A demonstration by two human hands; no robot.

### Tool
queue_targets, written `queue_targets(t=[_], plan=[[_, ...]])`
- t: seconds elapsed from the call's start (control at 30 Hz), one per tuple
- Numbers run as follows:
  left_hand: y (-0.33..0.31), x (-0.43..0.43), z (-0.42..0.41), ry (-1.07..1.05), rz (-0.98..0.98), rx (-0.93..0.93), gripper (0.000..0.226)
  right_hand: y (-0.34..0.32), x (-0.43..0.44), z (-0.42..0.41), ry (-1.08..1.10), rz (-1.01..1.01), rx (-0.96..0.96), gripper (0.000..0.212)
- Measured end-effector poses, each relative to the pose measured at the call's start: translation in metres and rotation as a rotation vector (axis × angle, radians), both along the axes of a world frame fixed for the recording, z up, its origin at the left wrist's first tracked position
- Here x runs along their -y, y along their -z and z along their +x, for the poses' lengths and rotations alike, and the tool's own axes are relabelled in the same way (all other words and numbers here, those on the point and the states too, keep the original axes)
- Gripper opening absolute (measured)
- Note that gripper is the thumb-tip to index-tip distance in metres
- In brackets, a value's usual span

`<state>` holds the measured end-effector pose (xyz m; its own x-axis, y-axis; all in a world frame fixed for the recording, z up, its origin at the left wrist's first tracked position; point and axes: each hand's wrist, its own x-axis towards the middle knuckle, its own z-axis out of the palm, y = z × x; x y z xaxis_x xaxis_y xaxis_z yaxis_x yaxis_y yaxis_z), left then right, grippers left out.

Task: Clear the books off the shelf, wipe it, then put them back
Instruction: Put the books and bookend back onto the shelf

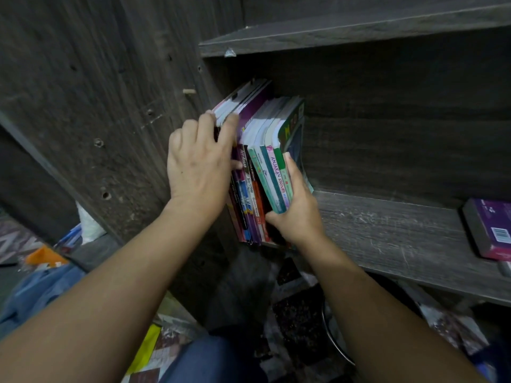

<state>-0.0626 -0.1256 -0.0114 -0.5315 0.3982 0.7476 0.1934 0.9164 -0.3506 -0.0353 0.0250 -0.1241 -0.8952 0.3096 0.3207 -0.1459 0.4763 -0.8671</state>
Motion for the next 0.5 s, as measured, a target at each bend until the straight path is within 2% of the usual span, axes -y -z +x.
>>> queue_targets(t=[0.17,0.3,0.43,0.5], plan=[[-0.003,-0.008,0.002,-0.093,-0.009,0.052,0.069,-0.005,-0.022,0.005,-0.095,0.1,0.034,0.123],[-0.012,-0.016,0.007,-0.118,0.004,0.133,0.058,-0.009,-0.019,0.011,-0.152,0.301,0.178,0.139],[-0.002,-0.006,0.019,0.012,0.083,0.228,0.078,-0.005,-0.024,0.016,-0.177,0.276,0.271,0.14],[0.011,0.002,0.027,0.081,0.155,0.26,0.08,-0.006,-0.027,0.015,-0.186,0.257,0.295,0.136]])
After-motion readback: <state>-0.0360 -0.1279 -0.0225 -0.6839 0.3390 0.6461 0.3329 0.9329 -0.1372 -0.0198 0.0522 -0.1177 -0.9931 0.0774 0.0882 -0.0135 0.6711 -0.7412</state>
